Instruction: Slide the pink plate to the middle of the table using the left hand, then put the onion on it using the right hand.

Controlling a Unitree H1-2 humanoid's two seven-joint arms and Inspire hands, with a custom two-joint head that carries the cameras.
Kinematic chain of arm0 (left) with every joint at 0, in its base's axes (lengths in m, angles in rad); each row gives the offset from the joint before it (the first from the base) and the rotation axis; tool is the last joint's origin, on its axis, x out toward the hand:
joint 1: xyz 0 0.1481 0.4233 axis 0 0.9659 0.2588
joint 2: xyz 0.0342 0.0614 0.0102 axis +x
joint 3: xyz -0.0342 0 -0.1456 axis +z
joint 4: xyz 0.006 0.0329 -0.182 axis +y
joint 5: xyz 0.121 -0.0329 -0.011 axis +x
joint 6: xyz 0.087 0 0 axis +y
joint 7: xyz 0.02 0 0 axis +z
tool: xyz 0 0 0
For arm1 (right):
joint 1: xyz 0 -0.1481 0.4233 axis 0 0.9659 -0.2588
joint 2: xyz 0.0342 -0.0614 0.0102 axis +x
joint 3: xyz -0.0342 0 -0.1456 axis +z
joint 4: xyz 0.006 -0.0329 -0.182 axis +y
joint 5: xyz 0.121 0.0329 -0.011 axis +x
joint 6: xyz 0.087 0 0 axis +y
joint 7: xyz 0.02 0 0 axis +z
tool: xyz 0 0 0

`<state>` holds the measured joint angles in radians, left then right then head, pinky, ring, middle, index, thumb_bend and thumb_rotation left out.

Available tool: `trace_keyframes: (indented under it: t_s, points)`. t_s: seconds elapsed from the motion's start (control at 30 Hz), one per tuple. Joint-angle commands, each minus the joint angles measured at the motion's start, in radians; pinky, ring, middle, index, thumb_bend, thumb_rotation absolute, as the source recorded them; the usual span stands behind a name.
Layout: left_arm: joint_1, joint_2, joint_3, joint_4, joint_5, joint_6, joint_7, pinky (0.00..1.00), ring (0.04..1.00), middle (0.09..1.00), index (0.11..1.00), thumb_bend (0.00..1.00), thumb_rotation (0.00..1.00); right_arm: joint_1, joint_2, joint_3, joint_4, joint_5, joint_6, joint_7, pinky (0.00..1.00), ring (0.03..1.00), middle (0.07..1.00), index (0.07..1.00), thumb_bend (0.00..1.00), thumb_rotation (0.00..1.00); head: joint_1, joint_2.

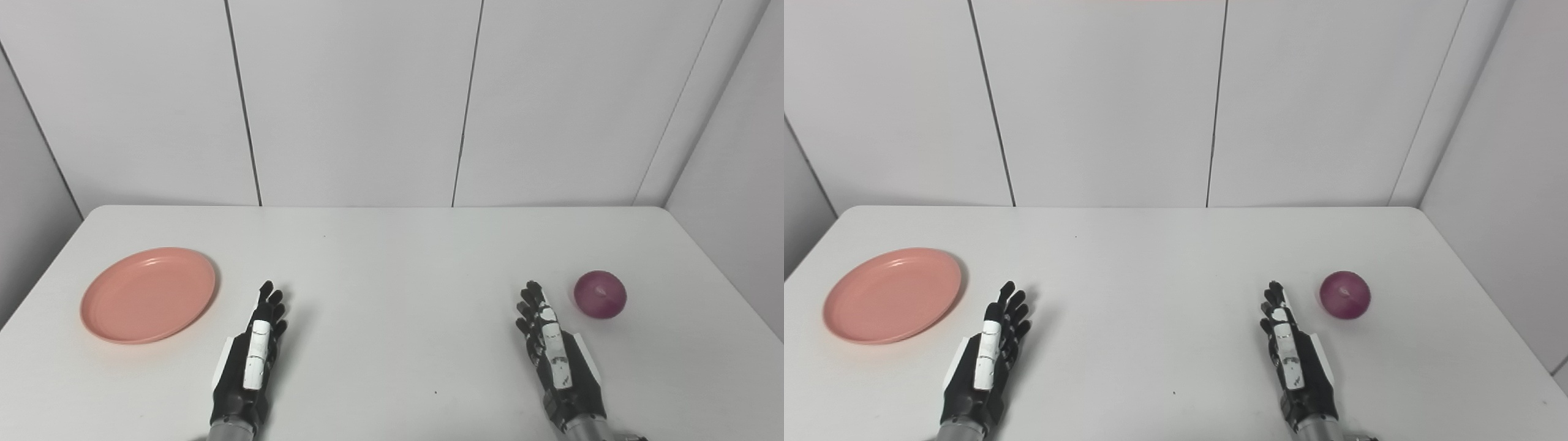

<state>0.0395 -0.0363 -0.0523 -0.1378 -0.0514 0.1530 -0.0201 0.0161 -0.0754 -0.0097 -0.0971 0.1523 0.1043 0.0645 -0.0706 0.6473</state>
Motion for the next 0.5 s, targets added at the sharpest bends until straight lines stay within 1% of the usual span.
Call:
trace_keyframes:
  t_s: [0.0,0.33,0.47]
  points:
    - [0.024,0.006,-0.005,-0.017,0.006,-0.024,-0.010,1.00,1.000,1.000,1.000,0.83,1.00,-0.010,0.006,0.007,0.005,0.008,0.023,0.016,1.00,1.000,1.000,0.997,0.95,1.00,0.002,0.000]
    - [0.024,0.004,-0.005,-0.017,0.009,-0.026,-0.005,1.00,1.000,1.000,1.000,0.83,1.00,-0.009,0.007,0.007,0.009,0.009,0.020,0.017,1.00,1.000,1.000,0.998,0.95,1.00,0.003,0.000]
    - [0.024,0.004,-0.004,-0.018,0.008,-0.025,-0.006,1.00,1.000,1.000,1.000,0.82,1.00,-0.009,0.008,0.007,0.001,0.012,0.032,0.016,1.00,1.000,1.000,0.997,0.95,1.00,0.002,-0.001]
